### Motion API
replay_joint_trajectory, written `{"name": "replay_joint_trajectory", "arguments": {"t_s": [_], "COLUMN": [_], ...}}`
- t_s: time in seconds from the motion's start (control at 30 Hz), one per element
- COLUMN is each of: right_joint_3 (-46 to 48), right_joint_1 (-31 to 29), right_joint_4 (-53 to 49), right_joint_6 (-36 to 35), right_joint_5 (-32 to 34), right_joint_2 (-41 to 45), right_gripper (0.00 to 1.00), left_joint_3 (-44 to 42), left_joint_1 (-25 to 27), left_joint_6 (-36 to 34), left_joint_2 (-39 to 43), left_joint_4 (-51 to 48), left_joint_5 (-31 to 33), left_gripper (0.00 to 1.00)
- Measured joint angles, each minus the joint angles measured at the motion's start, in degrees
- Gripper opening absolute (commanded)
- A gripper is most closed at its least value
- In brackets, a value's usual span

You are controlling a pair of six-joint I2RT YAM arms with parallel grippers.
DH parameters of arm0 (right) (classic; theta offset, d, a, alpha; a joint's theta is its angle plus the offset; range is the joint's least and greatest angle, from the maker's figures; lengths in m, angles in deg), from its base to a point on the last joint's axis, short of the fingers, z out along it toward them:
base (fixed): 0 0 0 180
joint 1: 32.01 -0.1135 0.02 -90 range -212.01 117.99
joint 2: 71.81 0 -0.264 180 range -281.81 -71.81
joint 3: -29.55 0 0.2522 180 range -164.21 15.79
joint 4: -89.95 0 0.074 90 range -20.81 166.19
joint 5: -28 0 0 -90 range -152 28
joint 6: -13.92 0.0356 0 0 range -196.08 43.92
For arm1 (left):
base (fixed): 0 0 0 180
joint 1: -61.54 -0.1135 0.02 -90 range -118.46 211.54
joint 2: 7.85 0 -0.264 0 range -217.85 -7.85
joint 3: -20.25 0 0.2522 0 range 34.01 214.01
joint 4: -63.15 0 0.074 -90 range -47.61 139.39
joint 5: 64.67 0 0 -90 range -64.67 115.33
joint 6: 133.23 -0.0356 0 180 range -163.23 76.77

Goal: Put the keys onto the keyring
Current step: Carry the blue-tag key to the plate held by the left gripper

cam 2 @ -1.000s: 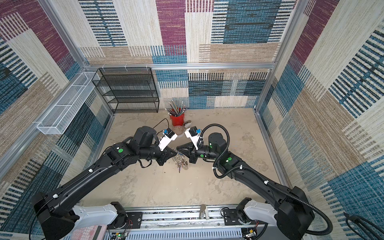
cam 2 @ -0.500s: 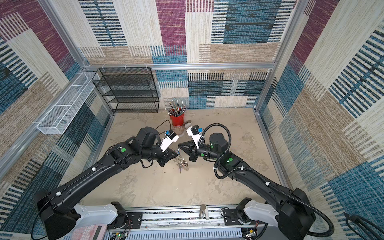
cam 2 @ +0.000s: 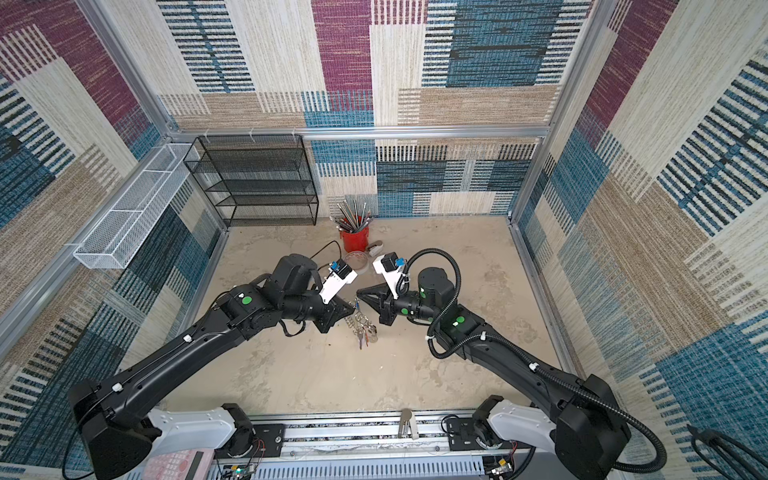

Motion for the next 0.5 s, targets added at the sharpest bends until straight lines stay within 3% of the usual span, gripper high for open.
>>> {"name": "replay_joint_trajectory", "arguments": {"t_s": [0.5], "right_joint_3": [-1.57], "right_joint_1": [0.00], "right_joint_4": [-0.31], "right_joint_6": [-3.23], "right_joint_5": [1.90], "right_joint_2": [-0.98], "right_gripper": [0.00], "left_joint_3": [2.40], "left_joint_1": [0.00], "left_joint_6": [-0.13], "left_joint_2": [0.31], "left_joint_4": [-5.03], "left_joint_5": [3.76], "left_gripper": [0.00]}}
